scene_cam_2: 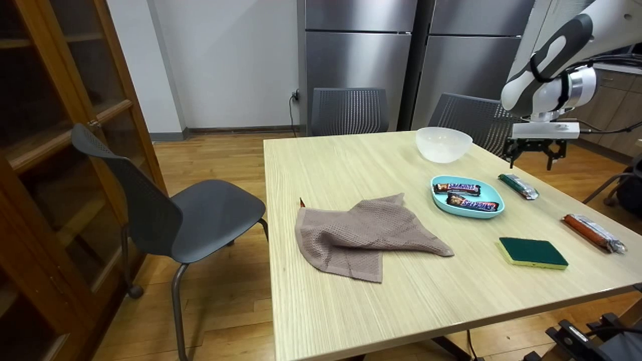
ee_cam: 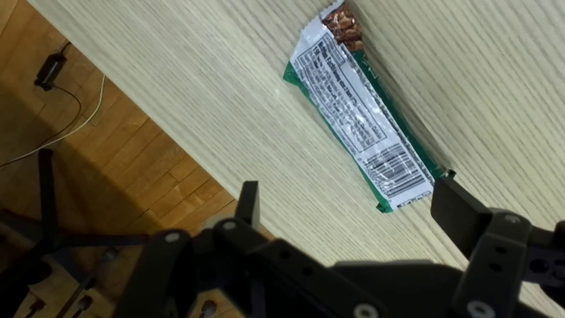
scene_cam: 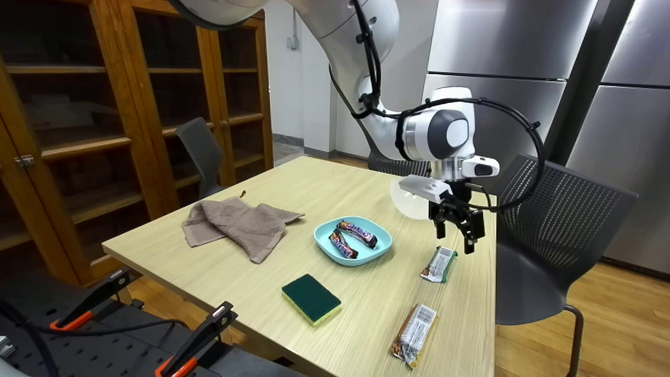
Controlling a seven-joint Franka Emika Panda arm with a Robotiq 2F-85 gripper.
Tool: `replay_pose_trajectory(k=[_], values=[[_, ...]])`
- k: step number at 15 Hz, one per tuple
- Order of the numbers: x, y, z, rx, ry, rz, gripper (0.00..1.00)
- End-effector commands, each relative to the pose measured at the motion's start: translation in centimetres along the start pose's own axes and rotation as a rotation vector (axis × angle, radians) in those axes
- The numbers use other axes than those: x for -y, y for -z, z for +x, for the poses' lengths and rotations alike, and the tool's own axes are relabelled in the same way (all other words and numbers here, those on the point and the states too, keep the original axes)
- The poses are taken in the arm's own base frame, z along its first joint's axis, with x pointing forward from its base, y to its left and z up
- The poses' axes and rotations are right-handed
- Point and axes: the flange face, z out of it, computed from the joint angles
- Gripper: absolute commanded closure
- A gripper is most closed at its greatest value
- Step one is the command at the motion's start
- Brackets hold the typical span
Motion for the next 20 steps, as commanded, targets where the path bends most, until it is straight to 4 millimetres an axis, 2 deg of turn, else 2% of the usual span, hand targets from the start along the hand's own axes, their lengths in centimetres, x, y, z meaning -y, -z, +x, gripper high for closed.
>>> replay_pose_trajectory(k=[1,11,18,19,20], values=[[0.0,-1.2,-0.1,-0.014,0.086,0.023,0.00],[-0.1,-3.7,-0.9,-0.075,0.382,0.072,0.00],[-0.3,-4.5,-1.3,-0.061,0.474,0.098,0.00],[-0.3,-4.6,-1.3,-0.063,0.482,0.097,0.25],[-0.3,-4.7,-1.3,-0.060,0.485,0.097,0.26]])
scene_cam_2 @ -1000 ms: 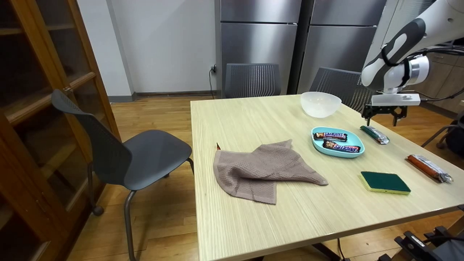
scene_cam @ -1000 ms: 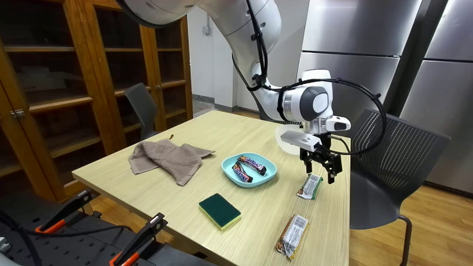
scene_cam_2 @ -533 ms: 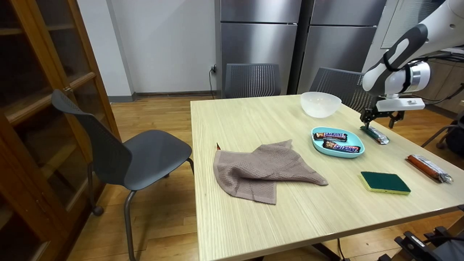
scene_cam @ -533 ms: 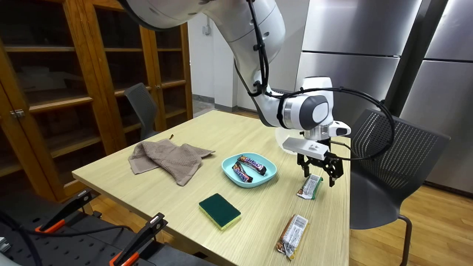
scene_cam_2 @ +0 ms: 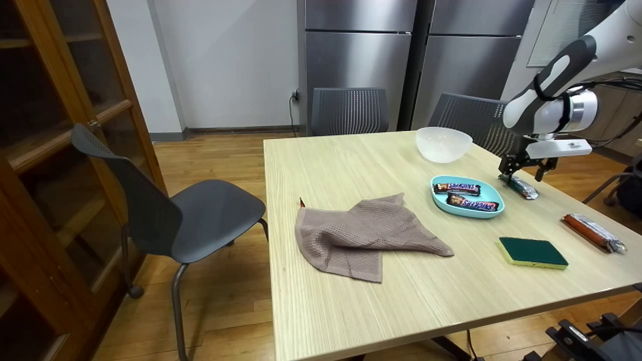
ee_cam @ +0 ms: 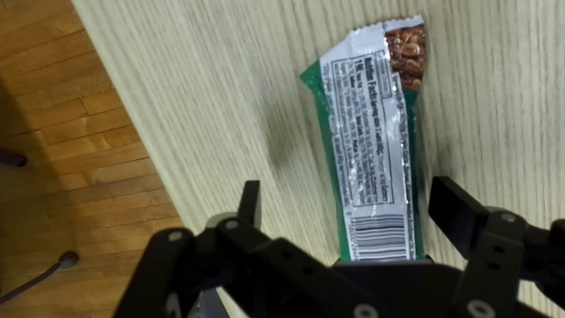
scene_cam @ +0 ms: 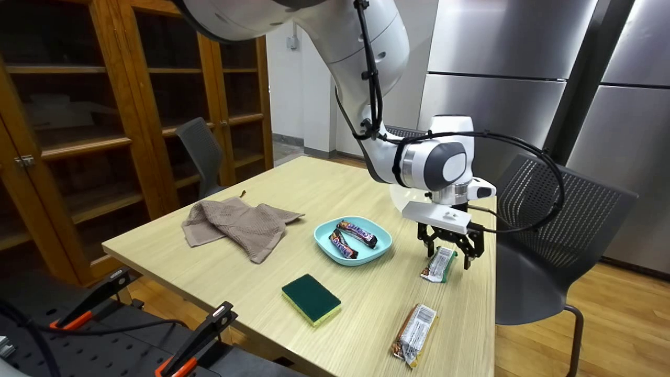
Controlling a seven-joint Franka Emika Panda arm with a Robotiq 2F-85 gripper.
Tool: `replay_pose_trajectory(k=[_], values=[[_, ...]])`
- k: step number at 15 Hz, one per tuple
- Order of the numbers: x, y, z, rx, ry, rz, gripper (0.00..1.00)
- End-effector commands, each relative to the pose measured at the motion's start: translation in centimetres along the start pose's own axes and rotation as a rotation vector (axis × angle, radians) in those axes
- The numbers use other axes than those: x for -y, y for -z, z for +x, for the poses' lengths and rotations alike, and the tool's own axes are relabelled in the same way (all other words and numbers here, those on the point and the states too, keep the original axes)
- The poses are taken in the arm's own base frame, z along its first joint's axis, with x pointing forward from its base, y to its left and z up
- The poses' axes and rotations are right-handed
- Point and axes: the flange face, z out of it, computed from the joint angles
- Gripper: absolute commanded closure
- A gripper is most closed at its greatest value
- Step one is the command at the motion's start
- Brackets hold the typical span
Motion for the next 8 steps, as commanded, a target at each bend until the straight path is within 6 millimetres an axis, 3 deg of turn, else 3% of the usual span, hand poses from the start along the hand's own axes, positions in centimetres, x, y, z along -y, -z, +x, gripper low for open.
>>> replay_pose_trajectory(k=[1,8], values=[[-0.18,-0.12,-0.19,-0.008,0.039,0.010,0.35],[-0.06,-0.02,-0.33,-0.030,0.037,0.004,0.88]])
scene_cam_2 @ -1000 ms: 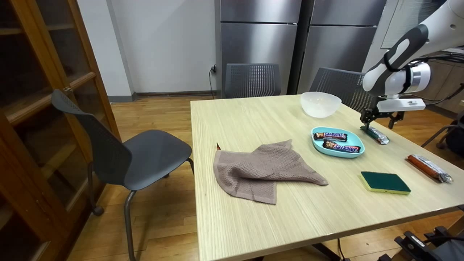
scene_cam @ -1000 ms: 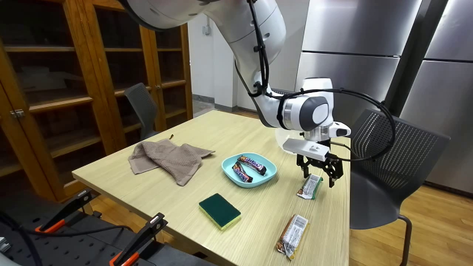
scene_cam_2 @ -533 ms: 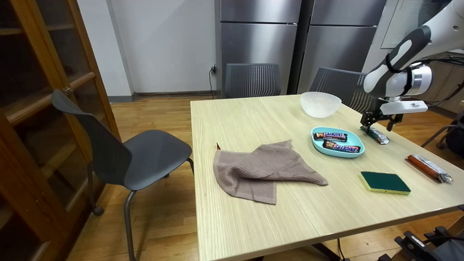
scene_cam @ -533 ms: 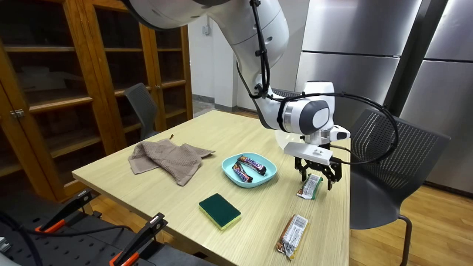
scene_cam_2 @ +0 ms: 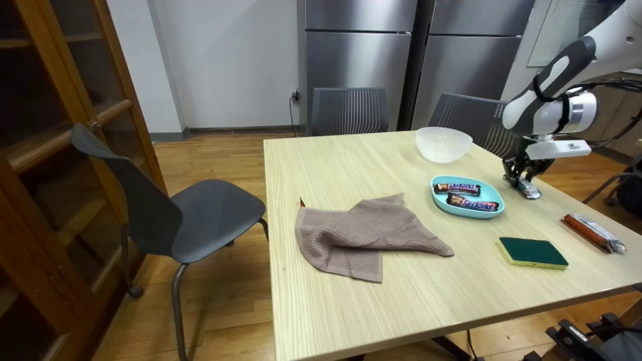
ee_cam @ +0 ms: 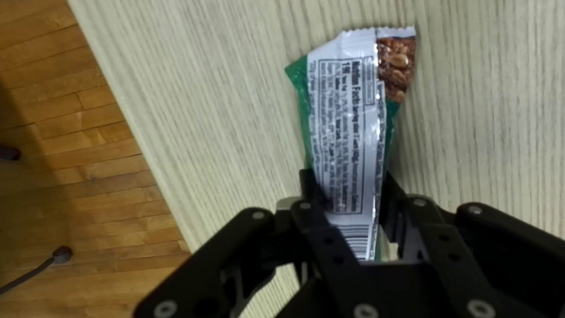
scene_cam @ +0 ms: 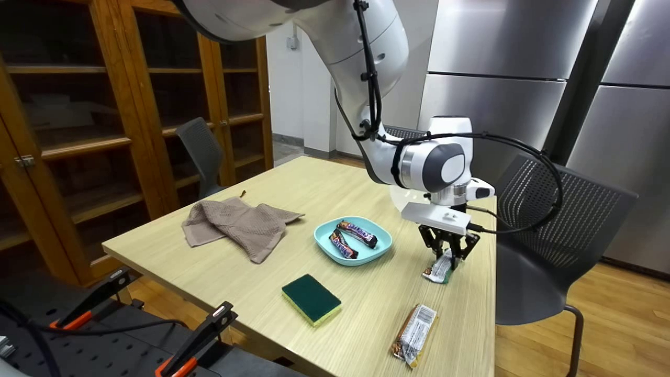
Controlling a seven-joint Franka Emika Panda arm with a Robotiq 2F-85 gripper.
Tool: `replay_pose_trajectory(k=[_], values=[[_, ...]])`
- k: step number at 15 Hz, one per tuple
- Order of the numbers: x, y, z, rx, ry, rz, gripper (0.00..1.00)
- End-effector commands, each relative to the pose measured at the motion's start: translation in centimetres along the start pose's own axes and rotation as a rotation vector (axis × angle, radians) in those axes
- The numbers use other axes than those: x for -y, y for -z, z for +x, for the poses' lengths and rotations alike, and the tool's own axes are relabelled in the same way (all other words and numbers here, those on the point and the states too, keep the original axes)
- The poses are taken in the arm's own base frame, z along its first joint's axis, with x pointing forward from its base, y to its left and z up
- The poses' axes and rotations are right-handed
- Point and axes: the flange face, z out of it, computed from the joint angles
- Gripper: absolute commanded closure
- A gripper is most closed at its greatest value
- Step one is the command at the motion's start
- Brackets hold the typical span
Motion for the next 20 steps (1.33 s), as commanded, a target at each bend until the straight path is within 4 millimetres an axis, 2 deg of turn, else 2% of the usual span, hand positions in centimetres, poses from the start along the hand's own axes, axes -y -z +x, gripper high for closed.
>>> replay_pose_trajectory(k=[1,4,11,16,20], values=[[-0.5,0.6,-0.4,-0.031,0.032,0.014,0.91],[-0.7,1.8,-1.4,-0.058,0.030,0.022,0.91],[0.3,4.1,-3.5,-0.081,0.027,0.047,0.91],[2.1,6.6,-4.7,-0.073,0.007,0.098,0.91],[4.0,7.8,-5.7,-0.076,0.043,0.114,0.91]])
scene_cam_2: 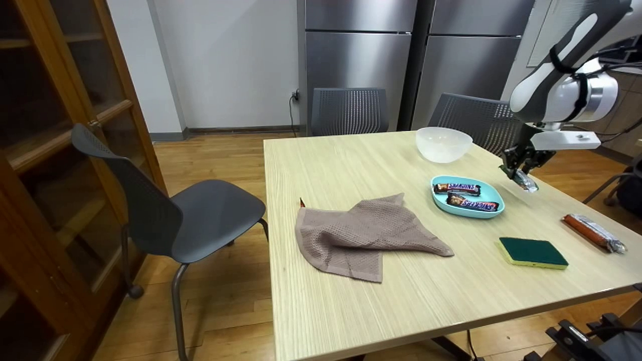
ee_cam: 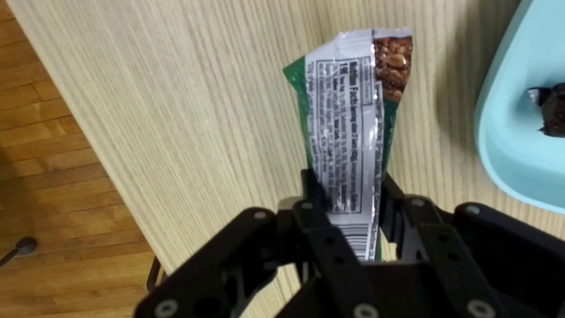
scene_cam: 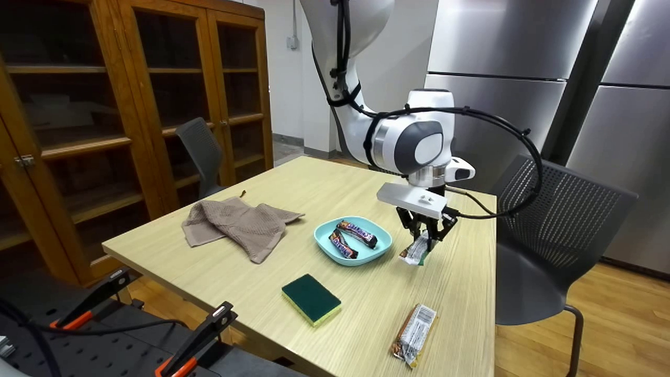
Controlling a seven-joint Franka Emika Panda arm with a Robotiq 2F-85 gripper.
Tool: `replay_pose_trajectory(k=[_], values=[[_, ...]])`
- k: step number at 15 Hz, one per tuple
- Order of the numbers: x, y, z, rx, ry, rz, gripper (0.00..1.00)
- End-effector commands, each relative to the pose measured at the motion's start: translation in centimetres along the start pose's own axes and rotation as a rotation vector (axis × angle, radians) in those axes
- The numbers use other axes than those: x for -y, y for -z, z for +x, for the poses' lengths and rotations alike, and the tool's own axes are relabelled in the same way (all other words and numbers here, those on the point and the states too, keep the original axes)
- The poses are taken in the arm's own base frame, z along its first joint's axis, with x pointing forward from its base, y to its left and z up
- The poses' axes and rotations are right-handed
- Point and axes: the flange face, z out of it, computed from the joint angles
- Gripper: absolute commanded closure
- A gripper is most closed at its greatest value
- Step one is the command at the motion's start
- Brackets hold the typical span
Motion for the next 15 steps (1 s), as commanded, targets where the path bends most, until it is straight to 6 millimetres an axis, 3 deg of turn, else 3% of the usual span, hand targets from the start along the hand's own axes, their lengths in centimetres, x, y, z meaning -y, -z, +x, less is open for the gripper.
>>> replay_pose_trajectory(k=[1,10,15], values=[[1.6,2.0,-1.6,-0.005,0.033,0.033,0.91],[5.9,3.1,-4.1,0.004,0.127,0.057,0.91],[8.9,4.1,-5.7,-0.074,0.364,0.017,0.91]])
